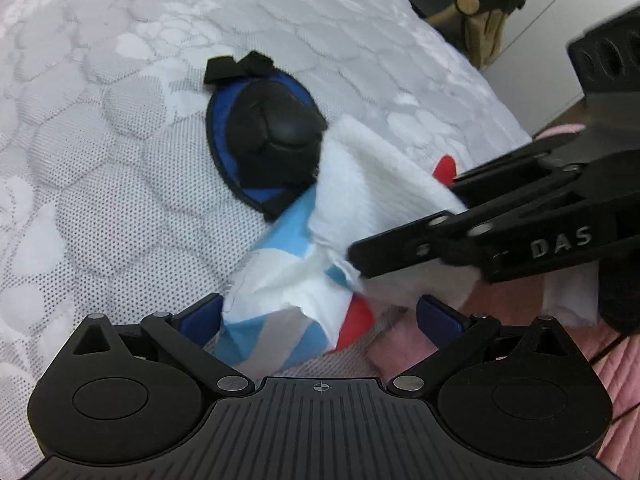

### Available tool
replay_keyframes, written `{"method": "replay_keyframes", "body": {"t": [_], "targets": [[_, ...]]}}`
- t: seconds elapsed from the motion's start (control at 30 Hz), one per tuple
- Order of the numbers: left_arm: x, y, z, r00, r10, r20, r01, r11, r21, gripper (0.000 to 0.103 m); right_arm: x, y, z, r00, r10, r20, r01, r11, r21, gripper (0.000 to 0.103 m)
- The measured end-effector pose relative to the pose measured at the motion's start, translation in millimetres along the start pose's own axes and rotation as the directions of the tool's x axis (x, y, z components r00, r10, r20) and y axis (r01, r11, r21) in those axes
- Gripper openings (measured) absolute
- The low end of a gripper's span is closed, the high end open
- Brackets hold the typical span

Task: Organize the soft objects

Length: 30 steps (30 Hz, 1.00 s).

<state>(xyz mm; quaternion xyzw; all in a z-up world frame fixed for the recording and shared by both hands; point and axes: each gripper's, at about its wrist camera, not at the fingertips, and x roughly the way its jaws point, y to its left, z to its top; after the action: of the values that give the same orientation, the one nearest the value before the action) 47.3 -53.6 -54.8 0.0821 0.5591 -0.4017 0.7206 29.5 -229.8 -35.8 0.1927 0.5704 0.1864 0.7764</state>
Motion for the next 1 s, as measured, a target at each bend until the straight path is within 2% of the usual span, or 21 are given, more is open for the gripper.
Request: {"method": "replay_keyframes", "body": {"t": [0.17,0.23,0.37,0.43,0.5,0.63,0.7,0.77,0.87,1.0], "targets": [[5.6,-3.2,-2.8,0.999,0.045,-0.012,-0.044,0.998,0.049,0.103,21.6,2.7,7.4,0.996,0.063,-0.06,-0.058,0.995,0.076,0.034],[4.5,-0.7,-1.4,0.999,0.043,-0.004,-0.043,0.998,0.046,0.103,25.7,-0.1,8.9,0.995,0.081,-0.064,-0.074,0.992,0.107,0.035],[-3.7,7.9,4.7,0.997,0.046,0.056,-0.047,0.999,0.023,0.103,32.0,-7.2,14.9,0.992,0.125,-0.01,-0.121,0.974,0.191,0.036],[-11.6,13.8,7.9,0.99,0.079,0.115,-0.081,0.997,0.014,0.103,34.4,-4.8,21.9,0.99,0.133,0.04,-0.138,0.969,0.203,0.036],[-21.7,19.3,11.0,0.974,0.125,0.191,-0.129,0.992,0.01,0.103,36.6,-1.3,30.6,0.984,0.154,0.088,-0.17,0.963,0.21,0.036],[-45.2,20.6,11.9,0.907,0.21,0.365,-0.235,0.972,0.025,0.103,32.5,0.8,47.4,0.959,0.214,0.189,-0.254,0.941,0.225,0.032],[-47.5,18.9,11.0,0.886,0.237,0.398,-0.269,0.963,0.027,0.103,26.8,0.1,51.4,0.96,0.184,0.212,-0.23,0.95,0.212,0.032],[-45.6,19.3,10.0,0.894,0.237,0.382,-0.266,0.964,0.025,0.103,21.8,-1.2,50.4,0.97,0.107,0.217,-0.149,0.971,0.188,0.032],[-42.0,14.0,6.4,0.918,0.187,0.35,-0.215,0.976,0.043,0.103,18.5,-7.8,39.4,0.98,-0.021,0.2,-0.015,0.984,0.176,0.026],[-34.0,-9.6,3.0,0.951,0.113,0.288,-0.155,0.98,0.125,0.103,3.7,-16.5,26.8,0.972,-0.086,0.22,0.042,0.98,0.196,0.025]]}}
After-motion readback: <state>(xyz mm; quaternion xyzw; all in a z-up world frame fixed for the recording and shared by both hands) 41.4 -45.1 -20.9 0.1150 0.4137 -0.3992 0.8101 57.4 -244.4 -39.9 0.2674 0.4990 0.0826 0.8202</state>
